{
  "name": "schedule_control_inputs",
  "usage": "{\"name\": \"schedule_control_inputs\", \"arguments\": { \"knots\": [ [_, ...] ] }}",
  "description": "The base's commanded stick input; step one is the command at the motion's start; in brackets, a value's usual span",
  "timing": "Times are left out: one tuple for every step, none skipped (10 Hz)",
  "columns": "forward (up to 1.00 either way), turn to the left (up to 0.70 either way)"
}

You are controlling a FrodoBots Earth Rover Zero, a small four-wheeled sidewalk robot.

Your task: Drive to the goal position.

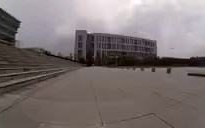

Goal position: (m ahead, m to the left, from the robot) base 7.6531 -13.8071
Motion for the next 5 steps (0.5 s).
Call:
{"name": "schedule_control_inputs", "arguments": {
  "knots": [
    [0.7, -0.07],
    [0.7, -0.17],
    [0.7, -0.2],
    [0.7, -0.17],
    [0.7, -0.01]
  ]
}}
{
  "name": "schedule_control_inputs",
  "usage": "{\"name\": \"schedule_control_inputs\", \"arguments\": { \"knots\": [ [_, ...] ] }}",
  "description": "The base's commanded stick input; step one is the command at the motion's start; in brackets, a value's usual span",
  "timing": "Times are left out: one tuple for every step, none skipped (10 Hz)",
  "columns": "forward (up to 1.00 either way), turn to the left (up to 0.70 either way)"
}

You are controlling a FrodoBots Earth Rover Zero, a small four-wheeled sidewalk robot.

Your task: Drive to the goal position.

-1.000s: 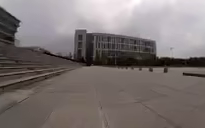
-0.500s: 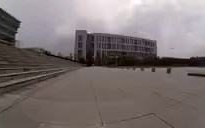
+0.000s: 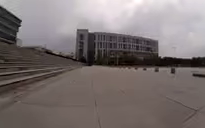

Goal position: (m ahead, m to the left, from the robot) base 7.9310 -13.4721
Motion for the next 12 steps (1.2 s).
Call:
{"name": "schedule_control_inputs", "arguments": {
  "knots": [
    [0.7, 0.0],
    [0.7, 0.0],
    [0.7, 0.0],
    [0.7, 0.0],
    [0.7, 0.0],
    [0.7, 0.0],
    [0.7, 0.0],
    [0.7, 0.0],
    [0.7, 0.0],
    [0.7, 0.0],
    [0.7, 0.0],
    [0.45, 0.0]
  ]
}}
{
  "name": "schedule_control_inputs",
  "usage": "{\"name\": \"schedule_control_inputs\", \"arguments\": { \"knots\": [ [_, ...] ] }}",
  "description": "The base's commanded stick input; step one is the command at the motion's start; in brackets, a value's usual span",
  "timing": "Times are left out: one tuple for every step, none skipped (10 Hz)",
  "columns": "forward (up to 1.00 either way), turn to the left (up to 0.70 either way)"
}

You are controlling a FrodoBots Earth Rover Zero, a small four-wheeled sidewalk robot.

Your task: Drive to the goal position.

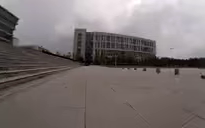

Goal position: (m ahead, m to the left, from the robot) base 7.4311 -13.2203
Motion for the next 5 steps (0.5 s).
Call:
{"name": "schedule_control_inputs", "arguments": {
  "knots": [
    [0.0, 0.0],
    [0.0, 0.0],
    [0.0, 0.0],
    [0.0, 0.0],
    [0.0, 0.0]
  ]
}}
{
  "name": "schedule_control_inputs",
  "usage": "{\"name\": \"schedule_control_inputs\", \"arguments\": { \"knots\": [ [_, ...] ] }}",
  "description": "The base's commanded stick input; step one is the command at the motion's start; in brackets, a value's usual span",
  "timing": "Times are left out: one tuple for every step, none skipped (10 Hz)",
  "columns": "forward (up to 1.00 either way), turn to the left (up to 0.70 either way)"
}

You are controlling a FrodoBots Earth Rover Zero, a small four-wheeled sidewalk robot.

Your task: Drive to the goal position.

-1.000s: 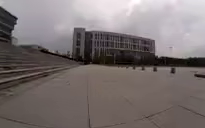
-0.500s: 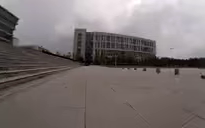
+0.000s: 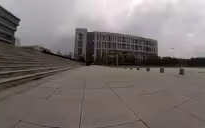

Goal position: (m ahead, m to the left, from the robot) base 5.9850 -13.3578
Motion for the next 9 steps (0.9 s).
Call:
{"name": "schedule_control_inputs", "arguments": {
  "knots": [
    [0.0, 0.0],
    [0.0, 0.0],
    [0.0, 0.0],
    [0.0, 0.0],
    [0.22, 0.0],
    [0.55, 0.0],
    [0.7, 0.0],
    [0.7, 0.0],
    [0.7, 0.0]
  ]
}}
